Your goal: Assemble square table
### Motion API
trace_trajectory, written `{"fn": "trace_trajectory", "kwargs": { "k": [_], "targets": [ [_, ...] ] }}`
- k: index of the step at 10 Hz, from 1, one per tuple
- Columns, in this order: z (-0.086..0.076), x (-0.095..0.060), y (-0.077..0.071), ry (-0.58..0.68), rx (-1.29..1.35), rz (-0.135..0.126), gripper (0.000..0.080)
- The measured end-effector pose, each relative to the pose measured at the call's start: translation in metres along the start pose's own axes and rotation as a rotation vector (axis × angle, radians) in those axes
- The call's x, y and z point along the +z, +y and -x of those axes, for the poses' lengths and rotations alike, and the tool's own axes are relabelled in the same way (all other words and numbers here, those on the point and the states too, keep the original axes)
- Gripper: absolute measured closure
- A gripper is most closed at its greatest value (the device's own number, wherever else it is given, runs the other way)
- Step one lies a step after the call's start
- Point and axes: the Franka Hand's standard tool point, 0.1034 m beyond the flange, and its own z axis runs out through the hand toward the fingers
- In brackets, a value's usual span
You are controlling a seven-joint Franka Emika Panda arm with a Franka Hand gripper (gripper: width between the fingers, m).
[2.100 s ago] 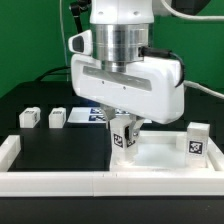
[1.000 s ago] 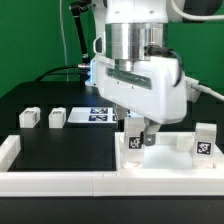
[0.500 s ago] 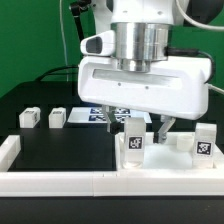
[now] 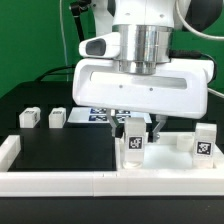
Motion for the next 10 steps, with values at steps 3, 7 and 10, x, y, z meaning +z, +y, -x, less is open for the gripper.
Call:
{"fn": "trace_trajectory", "kwargs": {
  "k": [3,7,10],
  "targets": [
    [0.0,0.001,0.001,0.0,0.258,-0.001,0.0512],
    [0.0,0.002,0.008,-0.05,0.893,-0.047,0.0512],
    [0.0,0.004,0.012,-0.106,1.121,-0.101,0.0511]
  ]
}}
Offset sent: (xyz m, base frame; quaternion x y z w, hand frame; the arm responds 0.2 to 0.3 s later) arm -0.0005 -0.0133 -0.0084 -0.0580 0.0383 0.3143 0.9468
